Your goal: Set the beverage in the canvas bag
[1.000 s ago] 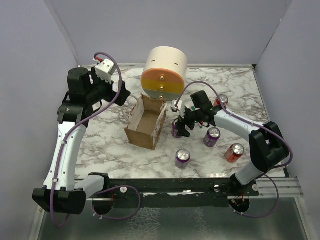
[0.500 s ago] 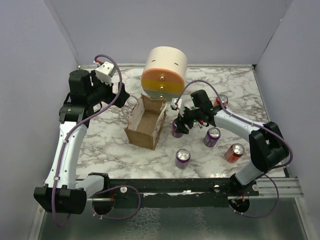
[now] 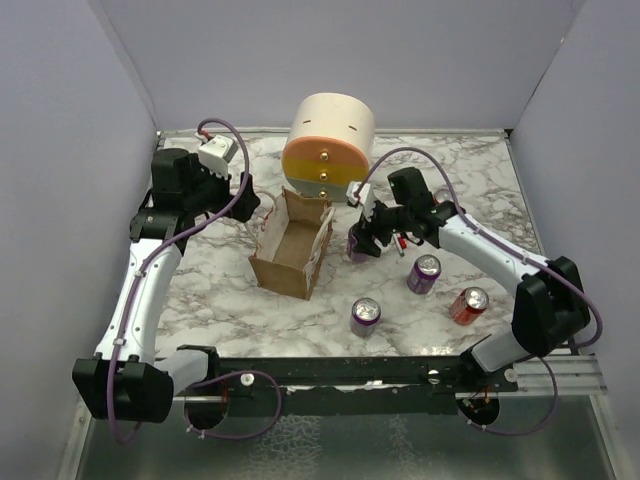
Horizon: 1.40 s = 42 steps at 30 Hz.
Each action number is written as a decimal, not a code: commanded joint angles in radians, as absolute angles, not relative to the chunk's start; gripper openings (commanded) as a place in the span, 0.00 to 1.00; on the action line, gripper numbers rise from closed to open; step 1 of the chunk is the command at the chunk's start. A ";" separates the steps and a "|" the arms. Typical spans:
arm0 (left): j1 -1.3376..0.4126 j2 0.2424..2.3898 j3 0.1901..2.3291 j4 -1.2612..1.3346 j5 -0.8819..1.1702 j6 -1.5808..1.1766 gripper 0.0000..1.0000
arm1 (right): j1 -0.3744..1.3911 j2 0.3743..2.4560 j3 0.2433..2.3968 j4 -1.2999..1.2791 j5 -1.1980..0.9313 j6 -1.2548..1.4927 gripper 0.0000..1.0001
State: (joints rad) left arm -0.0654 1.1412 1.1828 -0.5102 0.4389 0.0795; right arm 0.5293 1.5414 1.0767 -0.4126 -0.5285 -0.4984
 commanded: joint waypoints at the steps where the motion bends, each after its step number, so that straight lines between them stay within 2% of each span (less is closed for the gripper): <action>1: -0.060 1.141 1.146 -0.459 0.431 0.051 0.98 | 0.535 1.416 1.208 -0.398 -0.465 -0.478 0.12; 7: -0.060 1.143 1.112 -0.434 0.447 0.034 0.93 | 0.535 1.377 1.366 -0.467 -0.401 -0.486 0.01; 17: -0.060 1.144 1.075 -0.392 0.507 0.026 0.82 | 0.556 1.489 1.696 -0.560 -0.428 -0.476 0.01; 26: -0.060 1.137 1.055 -0.370 0.483 -0.007 0.74 | 0.679 1.653 1.890 -0.587 -0.467 -0.445 0.01; 31: -0.058 1.128 1.039 -0.352 0.482 -0.030 0.72 | 0.753 1.742 1.951 -0.610 -0.472 -0.421 0.01; 37: -0.045 1.116 1.019 -0.323 0.482 -0.083 0.64 | 0.773 1.804 1.917 -0.608 -0.524 -0.351 0.01; 42: -0.040 1.115 1.004 -0.297 0.498 -0.115 0.64 | 0.778 1.835 1.892 -0.659 -0.540 -0.344 0.01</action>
